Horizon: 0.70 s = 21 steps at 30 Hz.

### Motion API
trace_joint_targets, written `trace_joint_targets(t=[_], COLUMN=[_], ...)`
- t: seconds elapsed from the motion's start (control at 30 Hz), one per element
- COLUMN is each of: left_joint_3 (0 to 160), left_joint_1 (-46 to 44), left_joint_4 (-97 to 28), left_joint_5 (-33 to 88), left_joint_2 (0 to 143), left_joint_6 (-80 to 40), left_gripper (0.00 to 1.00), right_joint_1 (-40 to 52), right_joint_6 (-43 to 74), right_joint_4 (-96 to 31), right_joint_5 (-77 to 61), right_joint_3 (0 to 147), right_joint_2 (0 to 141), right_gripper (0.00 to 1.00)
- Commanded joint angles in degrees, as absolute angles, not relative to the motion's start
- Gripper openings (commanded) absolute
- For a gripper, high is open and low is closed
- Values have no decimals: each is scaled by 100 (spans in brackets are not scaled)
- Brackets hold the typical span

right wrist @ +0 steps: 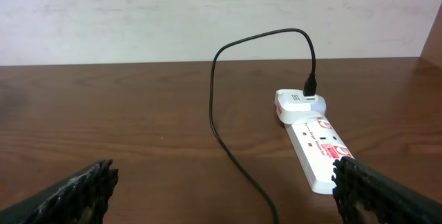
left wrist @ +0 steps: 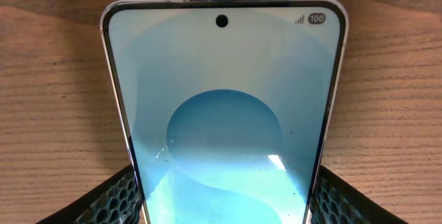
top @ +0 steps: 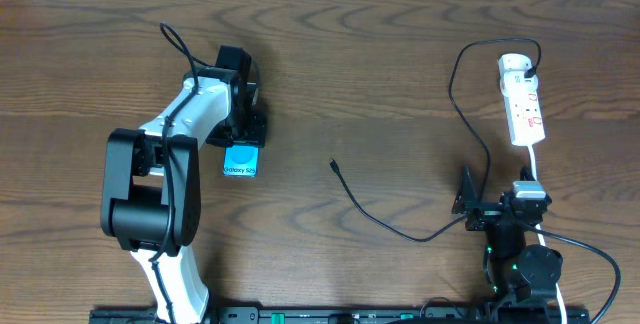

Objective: Plug charger to phone and switch on socket
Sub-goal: 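Lift the phone with the left gripper and tilt it upright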

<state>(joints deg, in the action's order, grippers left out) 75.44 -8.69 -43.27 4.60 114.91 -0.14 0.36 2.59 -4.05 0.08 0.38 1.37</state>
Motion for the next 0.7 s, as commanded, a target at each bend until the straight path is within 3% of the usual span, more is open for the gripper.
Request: trace_joint_targets(t=[0.0, 0.67], left_joint_3=[7384, 7384], left_joint_1=[-856, -856], left_joint_4=[-4392, -4495], left_joint_5=[707, 709], left_joint_2=[11327, 9762], left_joint_6=[-30, -609], left_gripper=[7, 7], right_joint_1=[84, 84], right_joint_6=[316, 316], right_joint_4=[-429, -429], right_joint_5=[93, 93], right_joint_3=[32, 32], right_joint_2=[104, 104], right_gripper=[99, 99])
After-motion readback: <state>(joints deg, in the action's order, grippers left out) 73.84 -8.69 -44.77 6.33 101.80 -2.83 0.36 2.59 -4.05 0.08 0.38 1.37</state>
